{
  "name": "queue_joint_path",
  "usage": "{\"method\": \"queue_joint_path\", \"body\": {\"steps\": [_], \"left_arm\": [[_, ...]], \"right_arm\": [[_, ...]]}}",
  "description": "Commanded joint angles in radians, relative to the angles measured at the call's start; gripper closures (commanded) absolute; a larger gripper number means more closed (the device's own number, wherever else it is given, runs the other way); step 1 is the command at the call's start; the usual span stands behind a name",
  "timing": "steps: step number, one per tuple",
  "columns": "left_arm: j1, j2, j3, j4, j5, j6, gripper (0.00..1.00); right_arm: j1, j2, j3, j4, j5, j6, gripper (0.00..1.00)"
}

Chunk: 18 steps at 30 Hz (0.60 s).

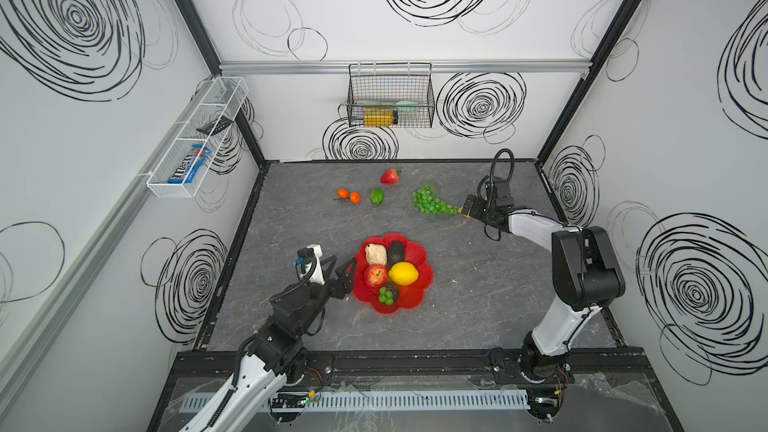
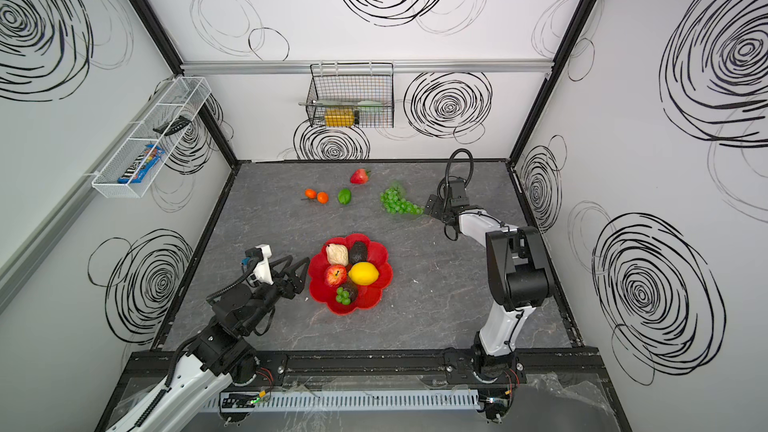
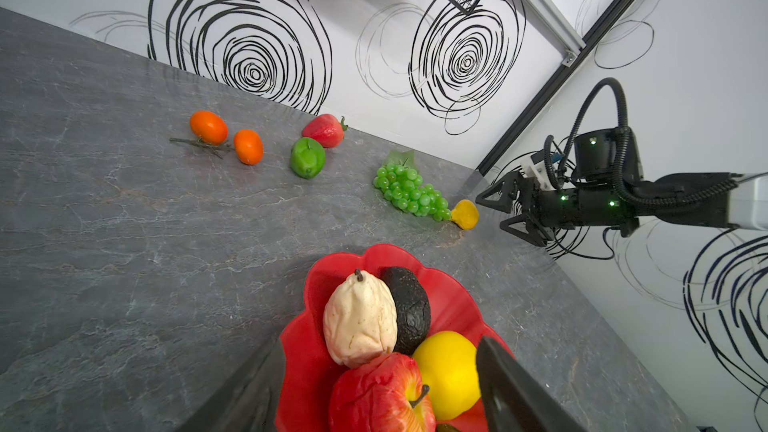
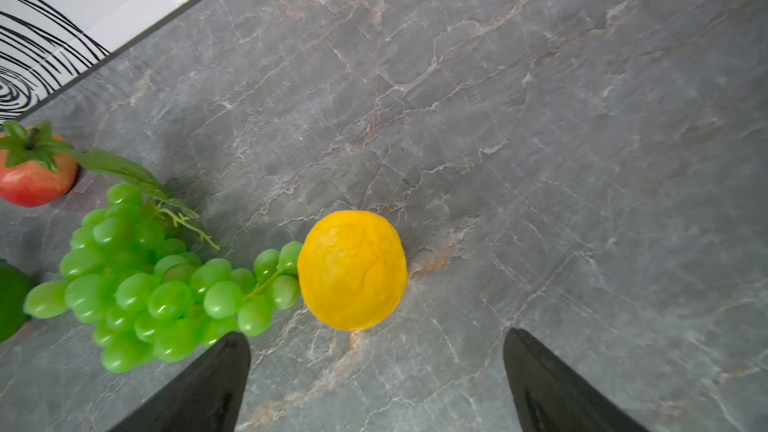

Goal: Place and organize the fake fruits in the fruit bowl
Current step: 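Lower the right gripper onto the yellow pear-shaped fruit and close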

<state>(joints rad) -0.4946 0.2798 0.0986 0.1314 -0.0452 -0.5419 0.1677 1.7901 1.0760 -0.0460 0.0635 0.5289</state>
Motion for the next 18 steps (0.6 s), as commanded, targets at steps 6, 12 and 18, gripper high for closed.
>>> {"method": "queue_joint_path", "body": {"steps": [6,12,18], "left_arm": [[0.023,-0.023,-0.008,0.068,0.048,-0.012,0.20],[0.027,-0.023,-0.010,0.068,0.056,-0.013,0.19],[0.034,-0.027,-0.011,0.066,0.057,-0.017,0.17]], "right_arm": [[-0.021,0.078,0.087,-0.016,-0.077,-0.023,0.05],[-0.037,0.152,0.147,-0.029,-0.099,-0.015,0.08],[-0.038,0.198,0.185,-0.036,-0.103,-0.011,0.13]]}}
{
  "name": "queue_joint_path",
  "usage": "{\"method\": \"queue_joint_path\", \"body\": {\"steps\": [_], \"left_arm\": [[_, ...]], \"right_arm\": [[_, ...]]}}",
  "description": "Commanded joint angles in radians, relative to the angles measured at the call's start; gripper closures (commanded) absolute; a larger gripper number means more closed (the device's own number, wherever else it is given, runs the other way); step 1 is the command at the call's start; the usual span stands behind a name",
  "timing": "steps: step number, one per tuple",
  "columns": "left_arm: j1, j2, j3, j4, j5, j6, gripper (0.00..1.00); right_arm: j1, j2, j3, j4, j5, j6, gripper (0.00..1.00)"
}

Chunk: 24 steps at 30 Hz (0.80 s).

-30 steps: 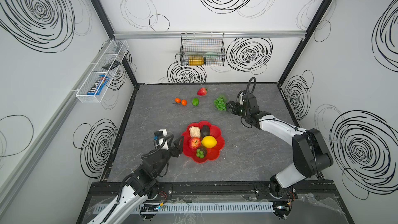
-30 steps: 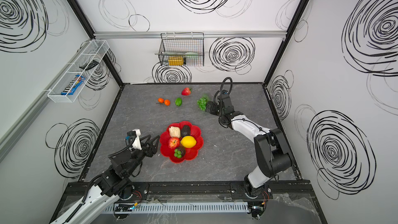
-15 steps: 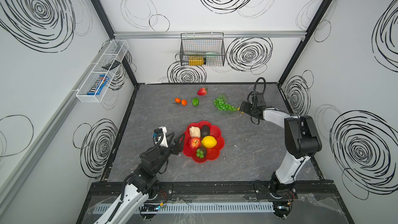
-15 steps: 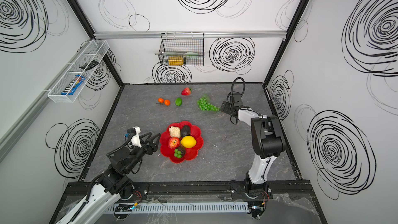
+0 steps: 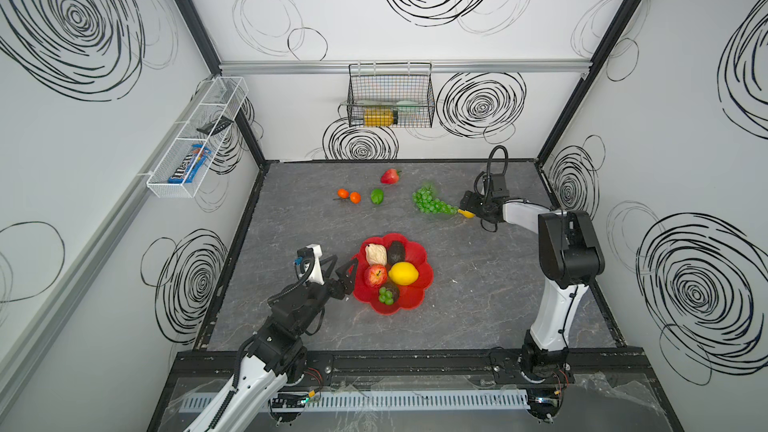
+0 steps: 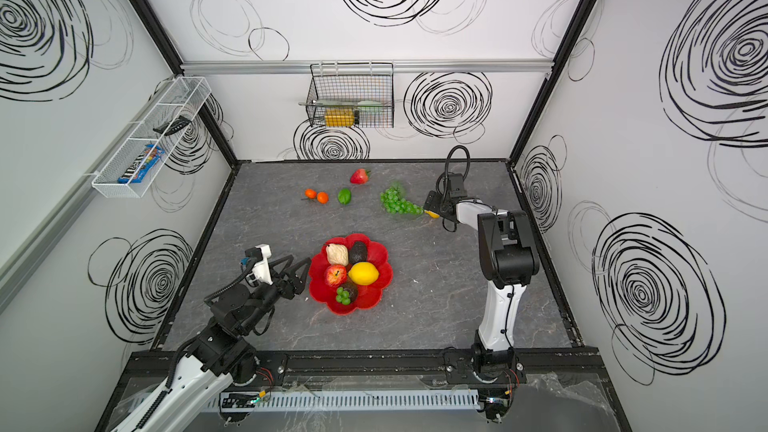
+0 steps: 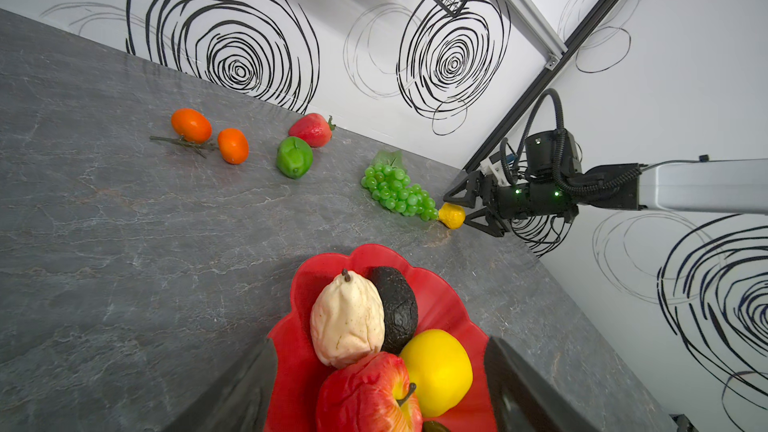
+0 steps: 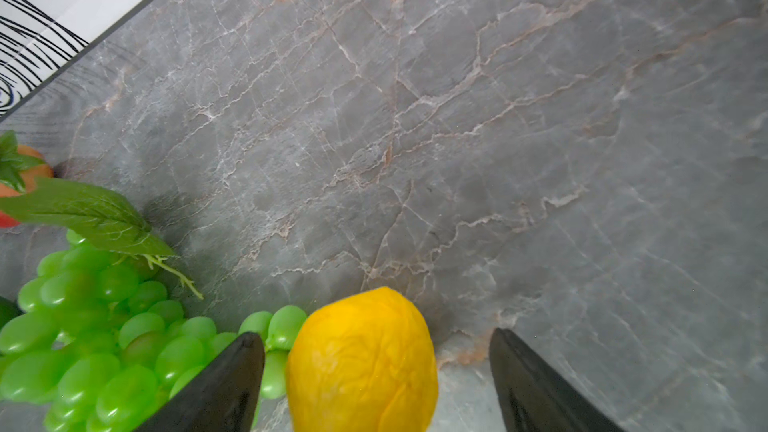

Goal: Place and organize the fake fruits in the fruit bowl
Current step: 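Lower the right gripper onto the yellow pear-shaped fruit and close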

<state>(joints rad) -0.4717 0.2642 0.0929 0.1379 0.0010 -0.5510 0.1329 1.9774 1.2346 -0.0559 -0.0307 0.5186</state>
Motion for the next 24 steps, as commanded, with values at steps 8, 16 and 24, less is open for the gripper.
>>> {"method": "queue_joint_path", "body": {"steps": [8,16,24], "left_arm": [[0.015,-0.010,-0.007,0.061,0.016,-0.010,0.14],[0.020,-0.012,-0.008,0.061,0.019,-0.012,0.13],[0.023,-0.008,-0.008,0.066,0.027,-0.013,0.13]], "right_arm": [[-0.003,0.017,0.010,-0.001,-0.025,0.006,0.25],[-0.004,-0.024,-0.031,0.029,-0.028,0.016,0.41],[-0.017,-0.141,-0.098,0.050,-0.051,0.035,0.45]]}}
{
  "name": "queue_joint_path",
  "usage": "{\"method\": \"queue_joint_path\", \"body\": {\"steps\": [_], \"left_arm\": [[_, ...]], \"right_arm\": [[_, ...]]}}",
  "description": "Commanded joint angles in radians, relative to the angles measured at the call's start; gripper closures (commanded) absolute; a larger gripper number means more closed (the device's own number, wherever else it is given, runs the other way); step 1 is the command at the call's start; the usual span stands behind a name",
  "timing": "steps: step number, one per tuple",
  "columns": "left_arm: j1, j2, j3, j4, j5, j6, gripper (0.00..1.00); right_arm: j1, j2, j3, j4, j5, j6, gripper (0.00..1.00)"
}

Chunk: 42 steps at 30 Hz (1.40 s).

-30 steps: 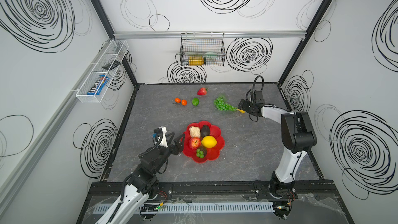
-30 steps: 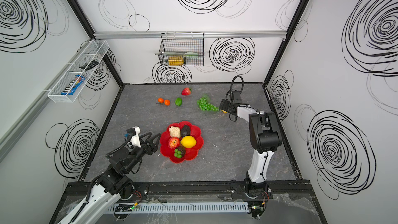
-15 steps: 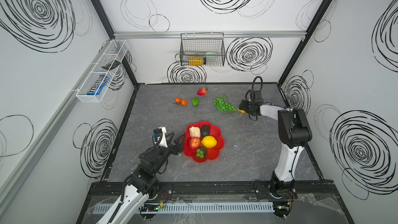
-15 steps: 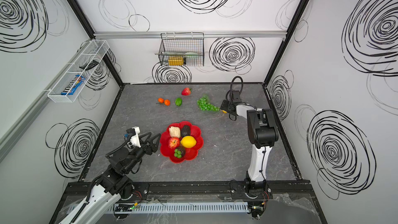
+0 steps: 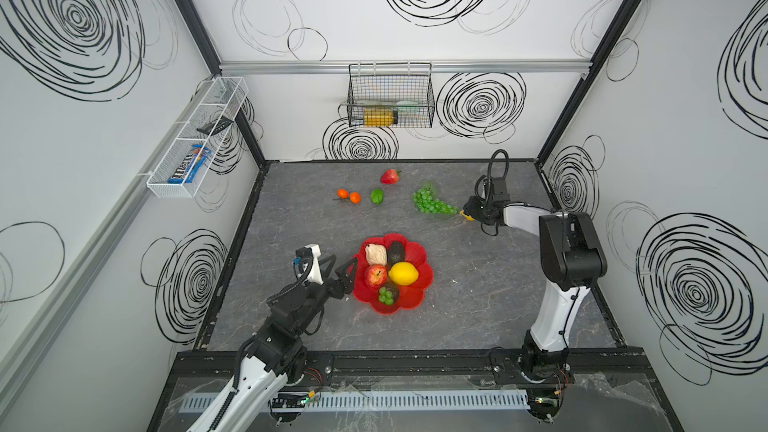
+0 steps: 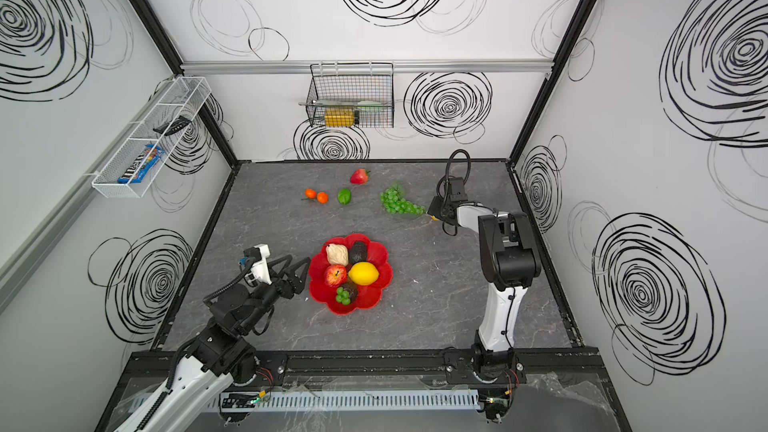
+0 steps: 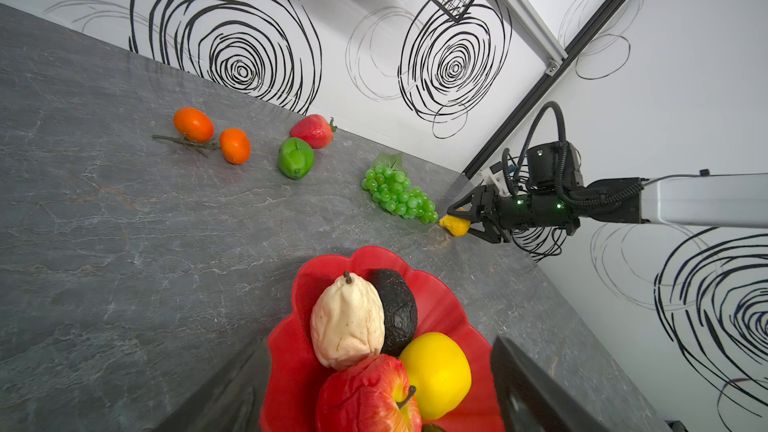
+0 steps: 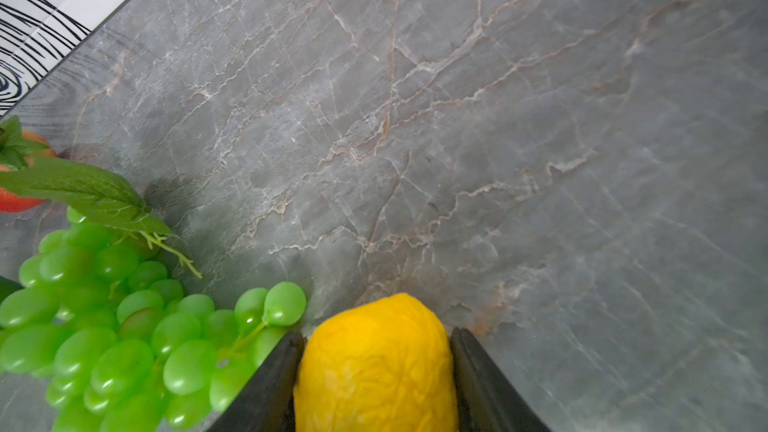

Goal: Place and organize the fake fruits in the fruit bowl
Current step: 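Lower the right gripper onto the yellow pear-shaped fruit and close, then carry the yellow fruit toward the bowl with right while left approaches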

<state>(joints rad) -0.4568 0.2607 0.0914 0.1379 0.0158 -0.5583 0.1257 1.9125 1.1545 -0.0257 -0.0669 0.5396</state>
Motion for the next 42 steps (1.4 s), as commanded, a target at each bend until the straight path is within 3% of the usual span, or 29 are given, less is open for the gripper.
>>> {"method": "queue_joint_path", "body": {"steps": [1,6,10,15,20,25,30,42], "left_arm": [[0.007,-0.002,-0.006,0.070,0.016,-0.005,0.13],[0.012,0.043,0.000,0.104,0.052,-0.004,0.14],[-0.020,0.121,0.021,0.180,0.106,-0.043,0.17],[-0.162,0.230,0.049,0.267,0.023,-0.041,0.17],[-0.325,0.380,0.113,0.381,-0.058,0.001,0.14],[-0.414,0.579,0.155,0.560,-0.048,0.024,0.16],[-0.444,0.743,0.204,0.683,0.038,0.053,0.15],[-0.482,0.941,0.290,0.744,0.076,0.122,0.10]], "right_arm": [[-0.009,-0.102,-0.031,0.018,-0.024,0.017,0.45],[-0.010,-0.270,-0.145,0.038,-0.103,0.040,0.45],[-0.009,-0.412,-0.263,0.077,-0.253,0.081,0.46],[0.022,-0.561,-0.436,0.179,-0.426,0.161,0.47],[0.116,-0.655,-0.553,0.250,-0.505,0.251,0.47],[0.251,-0.749,-0.628,0.327,-0.507,0.345,0.47],[0.353,-0.823,-0.673,0.374,-0.493,0.401,0.48],[0.493,-0.876,-0.699,0.417,-0.483,0.446,0.47]]}}
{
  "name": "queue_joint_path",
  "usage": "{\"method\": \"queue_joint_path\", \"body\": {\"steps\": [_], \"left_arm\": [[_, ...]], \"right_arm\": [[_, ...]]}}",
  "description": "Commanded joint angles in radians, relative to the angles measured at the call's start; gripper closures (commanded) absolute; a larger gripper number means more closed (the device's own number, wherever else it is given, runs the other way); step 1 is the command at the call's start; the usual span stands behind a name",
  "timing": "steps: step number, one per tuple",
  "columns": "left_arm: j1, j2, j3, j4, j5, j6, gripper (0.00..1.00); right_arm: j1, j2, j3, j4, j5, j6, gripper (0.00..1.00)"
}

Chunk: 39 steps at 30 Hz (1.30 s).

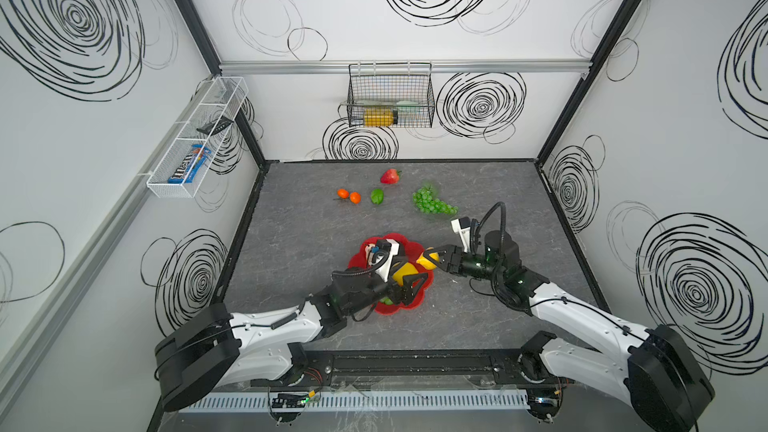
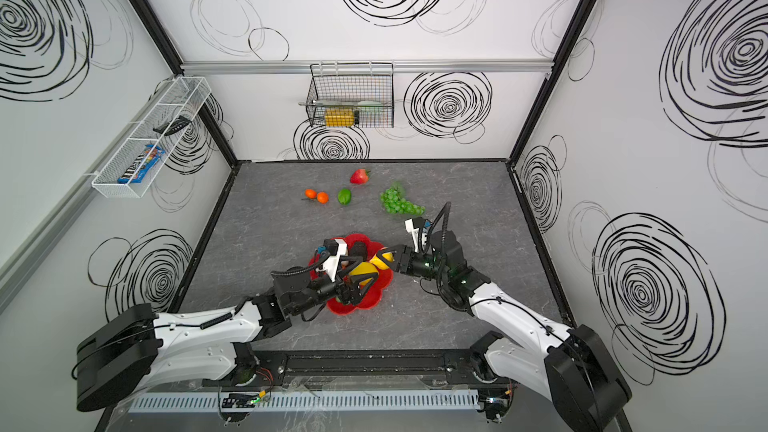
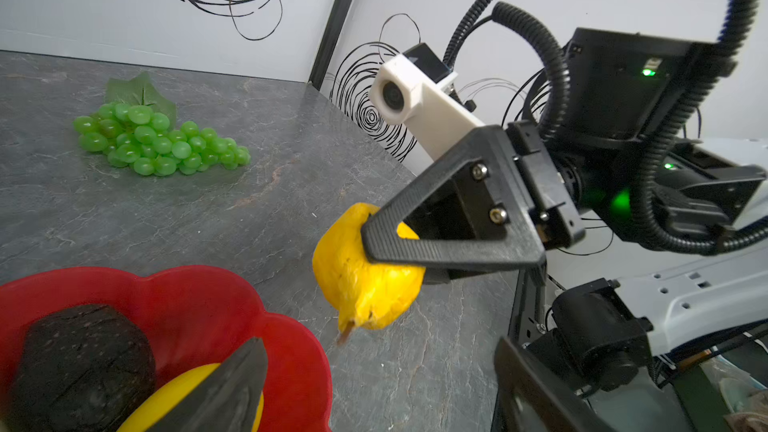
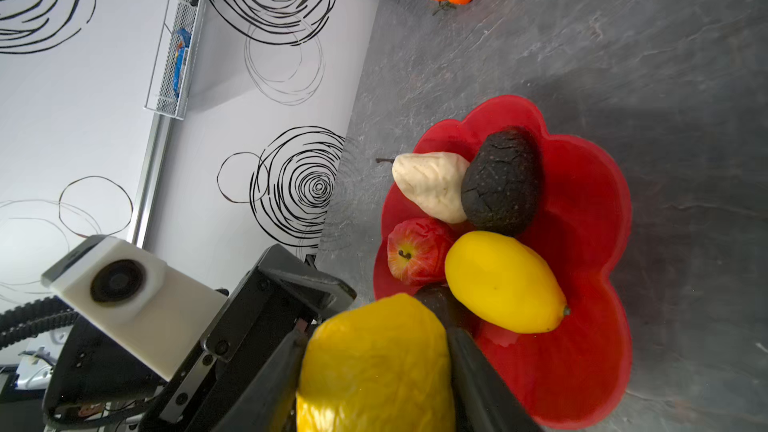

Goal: Place and organize the fake fruits in the fruit bowl
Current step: 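Carry the yellow fruit toward the bowl with right while left approaches, then close the left gripper on the yellow fruit while right opens and withdraws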

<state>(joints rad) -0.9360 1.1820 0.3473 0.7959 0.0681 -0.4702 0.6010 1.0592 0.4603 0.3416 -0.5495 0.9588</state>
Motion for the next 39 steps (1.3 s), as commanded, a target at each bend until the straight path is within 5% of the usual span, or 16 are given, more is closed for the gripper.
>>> {"method": "queue_joint_path", "body": {"steps": [1,29,39], "left_arm": [[-0.004,0.030,0.038,0.090,0.028,0.038,0.10],[0.003,0.097,0.008,0.238,0.088,0.125,0.48],[0.003,0.033,0.035,0.067,0.027,0.144,0.51]], "right_arm": [[0.023,-0.025,-0.003,0.052,-0.003,0.030,0.48],[0.129,0.011,0.060,0.045,0.006,0.037,0.47],[0.093,-0.020,0.111,-0.122,0.092,-0.084,0.23]]}}
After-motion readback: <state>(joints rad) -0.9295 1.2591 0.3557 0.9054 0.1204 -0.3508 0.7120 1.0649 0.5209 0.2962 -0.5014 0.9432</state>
